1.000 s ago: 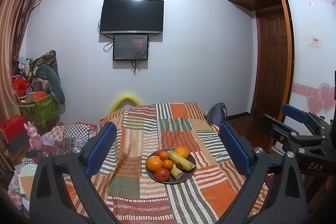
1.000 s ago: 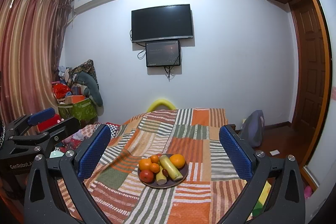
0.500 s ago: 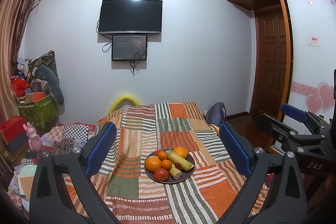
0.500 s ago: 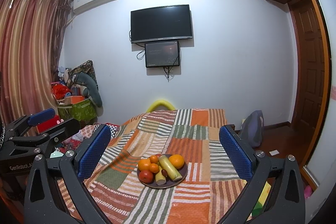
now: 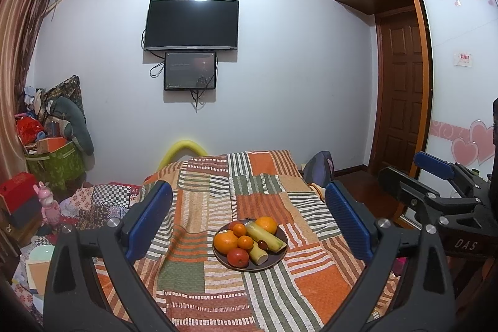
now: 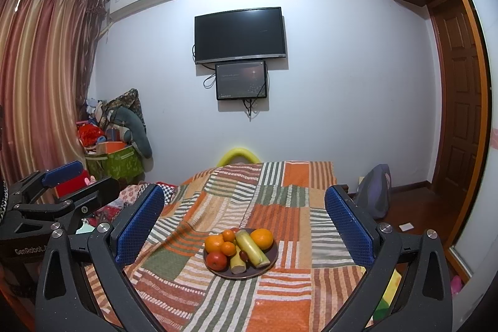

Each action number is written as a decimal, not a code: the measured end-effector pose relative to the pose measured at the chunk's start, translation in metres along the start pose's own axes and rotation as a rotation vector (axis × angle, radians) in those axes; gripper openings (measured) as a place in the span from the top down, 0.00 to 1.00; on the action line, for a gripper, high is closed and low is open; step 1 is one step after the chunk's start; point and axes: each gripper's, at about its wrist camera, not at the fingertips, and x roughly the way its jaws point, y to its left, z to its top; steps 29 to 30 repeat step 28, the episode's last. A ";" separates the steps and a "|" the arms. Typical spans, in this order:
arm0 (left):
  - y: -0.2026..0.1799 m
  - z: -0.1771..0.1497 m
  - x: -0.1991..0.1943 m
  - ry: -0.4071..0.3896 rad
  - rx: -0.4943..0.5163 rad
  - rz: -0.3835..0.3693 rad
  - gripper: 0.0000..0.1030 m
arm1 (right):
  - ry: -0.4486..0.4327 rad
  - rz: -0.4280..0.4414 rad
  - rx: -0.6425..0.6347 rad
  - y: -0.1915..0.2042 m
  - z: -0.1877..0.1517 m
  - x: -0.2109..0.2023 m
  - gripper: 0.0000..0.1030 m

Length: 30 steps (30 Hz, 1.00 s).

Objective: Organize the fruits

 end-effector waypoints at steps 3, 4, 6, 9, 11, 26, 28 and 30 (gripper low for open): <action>0.000 0.000 0.000 0.001 -0.003 -0.003 0.03 | 0.000 -0.001 -0.001 0.000 0.000 0.000 0.00; 0.000 0.000 0.000 0.002 -0.004 -0.004 0.03 | 0.000 -0.001 0.000 0.000 0.000 0.000 0.00; 0.000 0.000 0.000 0.001 -0.005 -0.002 0.03 | -0.001 -0.002 -0.001 0.000 0.000 0.000 0.00; 0.000 0.000 0.000 0.000 -0.007 -0.004 0.03 | -0.001 0.001 -0.001 0.000 0.000 0.000 0.00; 0.001 0.001 -0.001 0.000 -0.010 -0.006 0.03 | -0.003 -0.002 -0.002 0.000 0.000 0.000 0.00; 0.002 0.000 0.002 0.012 -0.024 -0.026 0.03 | -0.002 -0.005 -0.003 -0.002 0.002 0.001 0.00; 0.001 -0.001 0.002 0.015 -0.026 -0.028 0.03 | 0.000 -0.005 -0.002 -0.003 0.002 0.002 0.00; 0.001 -0.001 0.002 0.015 -0.026 -0.028 0.03 | 0.000 -0.005 -0.002 -0.003 0.002 0.002 0.00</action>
